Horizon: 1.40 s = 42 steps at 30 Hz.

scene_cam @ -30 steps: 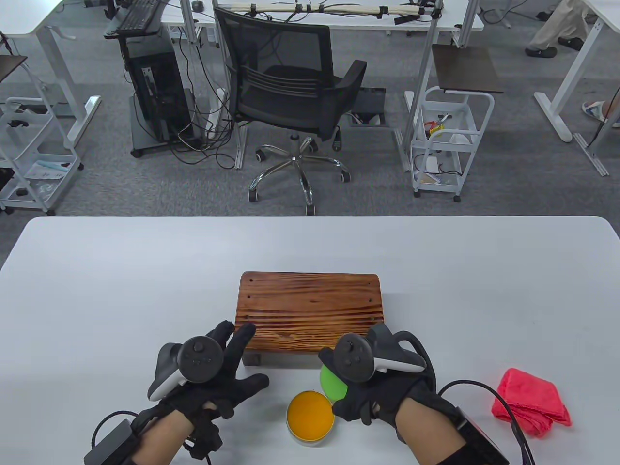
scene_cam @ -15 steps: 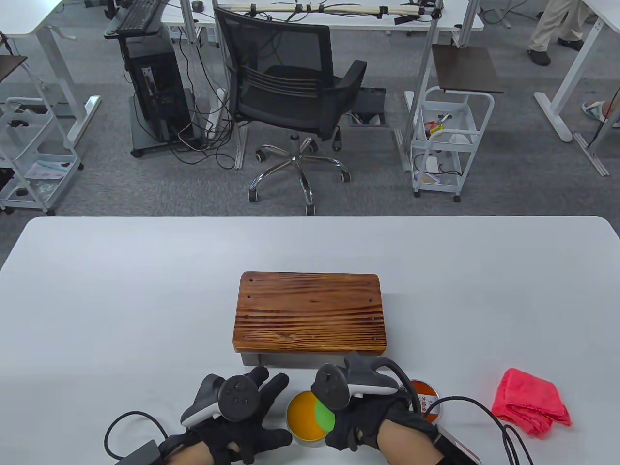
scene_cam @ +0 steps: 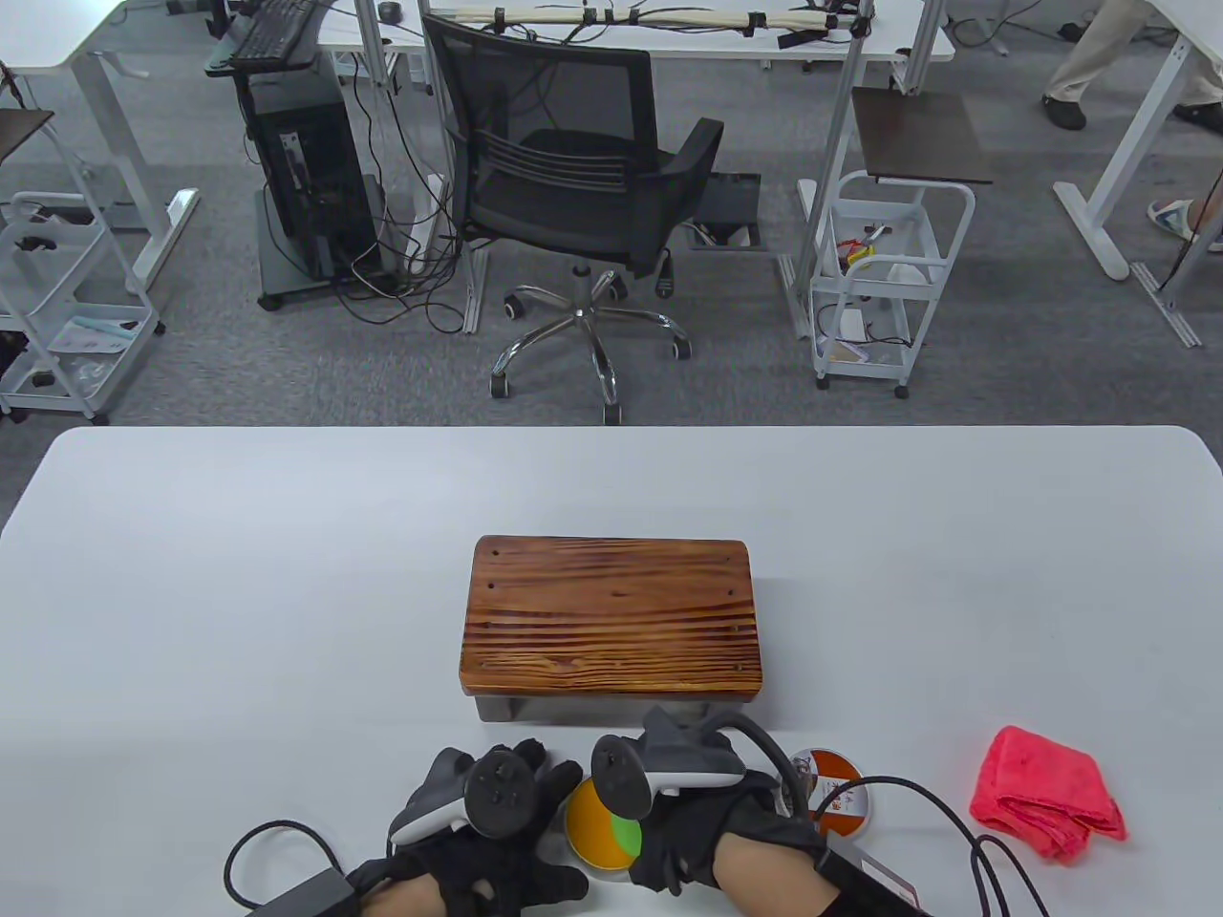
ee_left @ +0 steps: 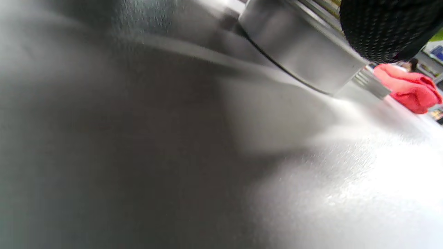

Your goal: Dip and apply wood wax on stool

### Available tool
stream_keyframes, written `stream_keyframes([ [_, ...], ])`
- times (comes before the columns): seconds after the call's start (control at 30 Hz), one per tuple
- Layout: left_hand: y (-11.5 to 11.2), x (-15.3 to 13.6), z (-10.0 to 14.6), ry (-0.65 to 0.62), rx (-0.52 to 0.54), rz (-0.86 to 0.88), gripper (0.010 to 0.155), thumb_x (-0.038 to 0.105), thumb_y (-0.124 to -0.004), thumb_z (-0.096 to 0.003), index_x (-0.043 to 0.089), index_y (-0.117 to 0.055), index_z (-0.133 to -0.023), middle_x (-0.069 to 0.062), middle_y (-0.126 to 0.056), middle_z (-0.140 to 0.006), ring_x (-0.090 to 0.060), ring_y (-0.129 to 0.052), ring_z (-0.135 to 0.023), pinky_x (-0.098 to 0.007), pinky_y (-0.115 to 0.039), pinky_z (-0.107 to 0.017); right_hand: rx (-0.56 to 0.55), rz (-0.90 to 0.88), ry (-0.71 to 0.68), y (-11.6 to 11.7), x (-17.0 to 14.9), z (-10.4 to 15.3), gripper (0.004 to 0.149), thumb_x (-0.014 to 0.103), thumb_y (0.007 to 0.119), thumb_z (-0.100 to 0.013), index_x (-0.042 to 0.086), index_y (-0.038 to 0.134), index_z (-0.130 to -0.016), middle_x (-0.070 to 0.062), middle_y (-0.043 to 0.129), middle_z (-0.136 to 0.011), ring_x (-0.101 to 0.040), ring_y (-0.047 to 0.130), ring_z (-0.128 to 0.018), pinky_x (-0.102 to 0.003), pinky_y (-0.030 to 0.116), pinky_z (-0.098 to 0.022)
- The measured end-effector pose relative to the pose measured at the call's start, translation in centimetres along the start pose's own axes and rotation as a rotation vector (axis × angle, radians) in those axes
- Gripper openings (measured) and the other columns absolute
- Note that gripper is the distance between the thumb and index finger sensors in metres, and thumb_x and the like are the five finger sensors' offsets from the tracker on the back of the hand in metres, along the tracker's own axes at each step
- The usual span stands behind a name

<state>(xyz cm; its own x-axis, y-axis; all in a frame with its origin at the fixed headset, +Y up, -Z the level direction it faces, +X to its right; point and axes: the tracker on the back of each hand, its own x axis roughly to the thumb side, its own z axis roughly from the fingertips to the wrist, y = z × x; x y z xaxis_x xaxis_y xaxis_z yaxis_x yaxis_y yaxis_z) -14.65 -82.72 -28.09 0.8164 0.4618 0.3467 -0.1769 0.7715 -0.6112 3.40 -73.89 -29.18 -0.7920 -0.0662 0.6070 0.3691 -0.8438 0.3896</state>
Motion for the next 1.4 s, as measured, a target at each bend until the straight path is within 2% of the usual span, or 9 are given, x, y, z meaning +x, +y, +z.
stream_keyframes([
  [0.2, -0.4, 0.0, -0.6, 0.014, 0.01, -0.022, 0.096, 0.074, -0.078, -0.0499, 0.033, -0.017, -0.113, -0.024, 0.01, -0.116, -0.058, 0.007, -0.1, -0.081, -0.009, -0.063, -0.013, 0.019, 0.009, 0.2, 0.5, -0.2, 0.089, 0.067, 0.09, -0.039, 0.025, 0.055, -0.109, -0.02, 0.047, -0.112, -0.051, 0.064, -0.087, -0.061, 0.067, -0.061],
  [0.37, -0.6, -0.2, -1.1, 0.033, -0.033, -0.026, 0.095, 0.074, -0.075, -0.0526, 0.033, -0.013, -0.113, -0.022, 0.014, -0.115, -0.055, 0.014, -0.098, -0.08, -0.004, -0.061, -0.024, 0.006, 0.008, 0.1, 0.6, -0.1, 0.088, 0.067, 0.09, -0.04, 0.024, 0.056, -0.108, -0.02, 0.048, -0.112, -0.051, 0.064, -0.086, -0.06, 0.068, -0.06],
  [0.93, -0.7, 0.0, -1.4, 0.042, -0.068, -0.028, 0.099, 0.074, -0.074, -0.0521, 0.032, -0.009, -0.112, -0.019, 0.02, -0.114, -0.052, 0.021, -0.096, -0.078, 0.002, -0.059, -0.063, -0.027, -0.032, 0.1, 1.6, -0.8, 0.084, 0.065, 0.09, -0.042, 0.022, 0.058, -0.106, -0.019, 0.05, -0.11, -0.049, 0.065, -0.086, -0.059, 0.068, -0.06],
  [1.4, -0.7, 0.0, -1.4, 0.044, -0.067, -0.032, 0.099, 0.074, -0.075, -0.0519, 0.032, -0.008, -0.112, -0.018, 0.02, -0.114, -0.052, 0.02, -0.096, -0.078, 0.002, -0.06, -0.089, -0.135, -0.102, 0.2, 1.6, -1.4, 0.089, 0.065, 0.09, -0.041, 0.021, 0.051, -0.108, -0.02, 0.049, -0.109, -0.045, 0.066, -0.086, -0.056, 0.069, -0.062],
])
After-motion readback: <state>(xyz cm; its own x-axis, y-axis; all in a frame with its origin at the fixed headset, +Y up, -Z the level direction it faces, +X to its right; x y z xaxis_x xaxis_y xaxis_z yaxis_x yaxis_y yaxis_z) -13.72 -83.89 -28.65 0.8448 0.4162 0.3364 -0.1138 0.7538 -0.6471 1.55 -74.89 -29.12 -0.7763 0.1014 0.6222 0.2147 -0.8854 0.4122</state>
